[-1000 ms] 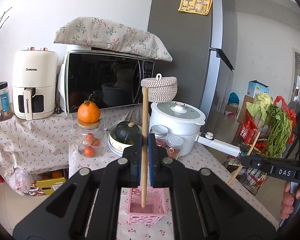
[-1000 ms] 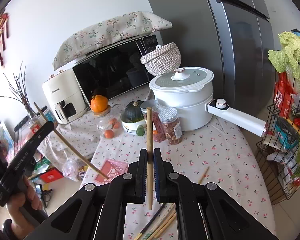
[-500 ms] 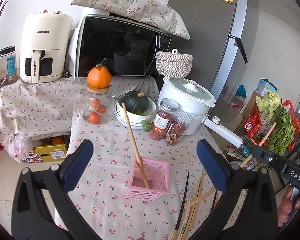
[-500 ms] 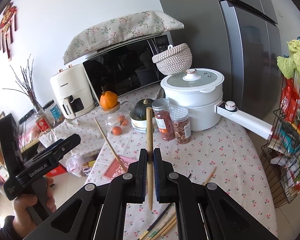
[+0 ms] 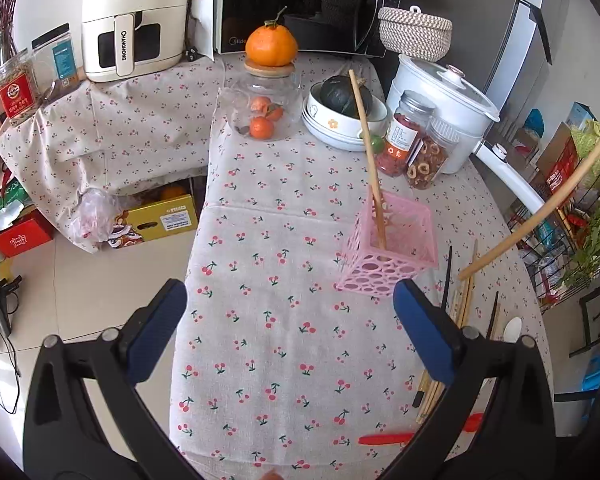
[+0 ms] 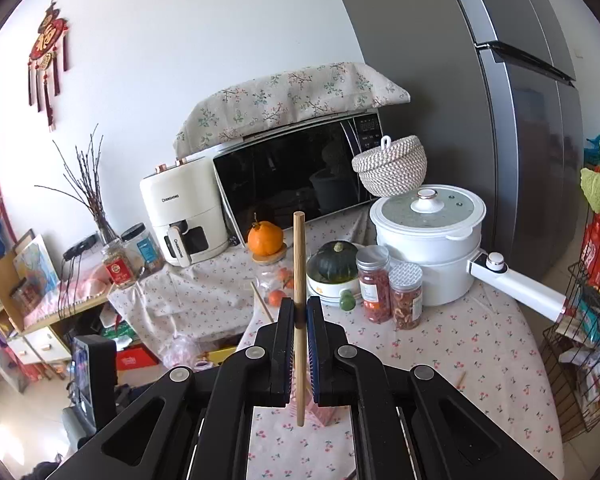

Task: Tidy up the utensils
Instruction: 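Lower the chopsticks into the pink basket and open both grippers, then grasp a black chopstick with the left gripper while the right gripper approaches the white spoon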

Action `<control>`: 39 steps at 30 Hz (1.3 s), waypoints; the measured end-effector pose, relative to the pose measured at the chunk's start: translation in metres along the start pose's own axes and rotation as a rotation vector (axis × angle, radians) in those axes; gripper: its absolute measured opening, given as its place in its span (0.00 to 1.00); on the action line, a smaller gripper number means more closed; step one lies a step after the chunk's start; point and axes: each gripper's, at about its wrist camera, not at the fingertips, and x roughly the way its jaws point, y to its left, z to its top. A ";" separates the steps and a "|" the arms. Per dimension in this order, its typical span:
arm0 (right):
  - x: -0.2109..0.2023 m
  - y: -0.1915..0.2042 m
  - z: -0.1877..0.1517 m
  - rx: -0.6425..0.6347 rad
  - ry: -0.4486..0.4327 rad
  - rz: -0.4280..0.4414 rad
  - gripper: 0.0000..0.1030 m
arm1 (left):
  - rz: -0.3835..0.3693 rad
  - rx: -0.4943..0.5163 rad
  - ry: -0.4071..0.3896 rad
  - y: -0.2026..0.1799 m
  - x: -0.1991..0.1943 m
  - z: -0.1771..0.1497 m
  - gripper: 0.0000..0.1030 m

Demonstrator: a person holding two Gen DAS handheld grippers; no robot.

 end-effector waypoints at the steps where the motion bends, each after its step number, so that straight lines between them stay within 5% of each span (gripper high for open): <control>1: 0.002 0.004 0.004 -0.005 -0.012 -0.002 0.06 | -0.002 0.004 0.008 0.002 0.000 -0.002 0.99; 6: 0.031 0.022 0.012 -0.042 0.002 -0.037 0.06 | -0.012 0.025 0.028 0.008 0.000 -0.009 0.99; 13: 0.090 0.034 -0.010 -0.102 0.135 -0.176 0.06 | -0.024 0.016 0.042 0.021 -0.004 -0.012 0.99; 21: 0.117 0.014 -0.027 -0.016 0.235 -0.226 0.08 | -0.060 0.024 0.029 0.024 -0.011 -0.012 0.99; 23: 0.115 0.010 -0.025 0.007 0.243 -0.224 0.21 | -0.065 0.029 0.030 0.022 -0.012 -0.013 0.99; 25: 0.106 0.008 -0.021 0.034 0.229 -0.215 0.60 | -0.070 0.032 0.030 0.021 -0.012 -0.013 0.99; 27: 0.094 0.005 -0.017 0.046 0.195 -0.210 0.71 | -0.073 0.037 0.030 0.019 -0.013 -0.013 0.99; 39: 0.044 -0.027 -0.034 0.055 0.260 -0.249 0.86 | -0.130 0.066 0.093 -0.010 -0.005 -0.021 0.99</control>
